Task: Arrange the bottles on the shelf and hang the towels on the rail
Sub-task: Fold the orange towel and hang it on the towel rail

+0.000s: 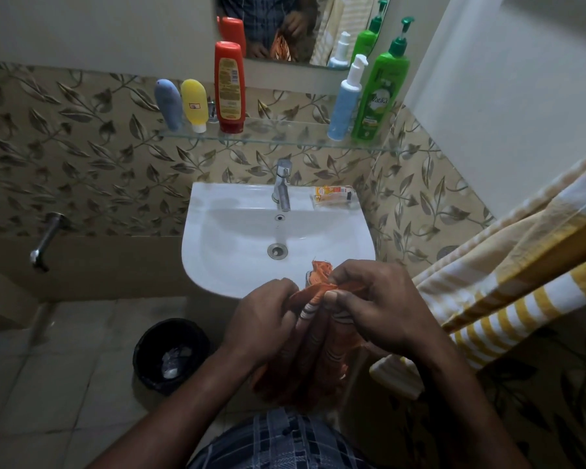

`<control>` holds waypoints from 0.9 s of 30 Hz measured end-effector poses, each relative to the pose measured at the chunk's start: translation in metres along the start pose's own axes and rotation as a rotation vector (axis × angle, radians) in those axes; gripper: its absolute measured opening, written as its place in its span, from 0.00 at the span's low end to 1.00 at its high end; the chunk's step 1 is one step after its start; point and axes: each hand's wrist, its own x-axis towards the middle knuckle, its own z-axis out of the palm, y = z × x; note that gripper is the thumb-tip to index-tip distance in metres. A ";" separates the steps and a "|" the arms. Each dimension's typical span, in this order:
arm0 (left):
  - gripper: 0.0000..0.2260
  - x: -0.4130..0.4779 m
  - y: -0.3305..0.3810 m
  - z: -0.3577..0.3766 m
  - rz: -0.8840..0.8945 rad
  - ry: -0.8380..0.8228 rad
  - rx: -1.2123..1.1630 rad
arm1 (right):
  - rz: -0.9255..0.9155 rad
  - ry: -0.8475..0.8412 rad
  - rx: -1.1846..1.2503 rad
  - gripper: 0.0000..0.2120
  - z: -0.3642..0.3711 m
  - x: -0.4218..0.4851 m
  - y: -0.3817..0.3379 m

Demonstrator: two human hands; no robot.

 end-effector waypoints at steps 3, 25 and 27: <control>0.06 0.002 -0.009 -0.003 -0.046 0.032 -0.084 | 0.052 0.034 -0.040 0.03 -0.006 0.000 0.008; 0.09 0.009 0.000 -0.013 -0.100 0.005 -0.276 | 0.342 0.188 -0.247 0.14 0.012 -0.005 0.049; 0.09 0.009 0.005 -0.012 -0.101 0.003 -0.288 | 0.220 0.124 -0.140 0.21 0.022 -0.009 0.041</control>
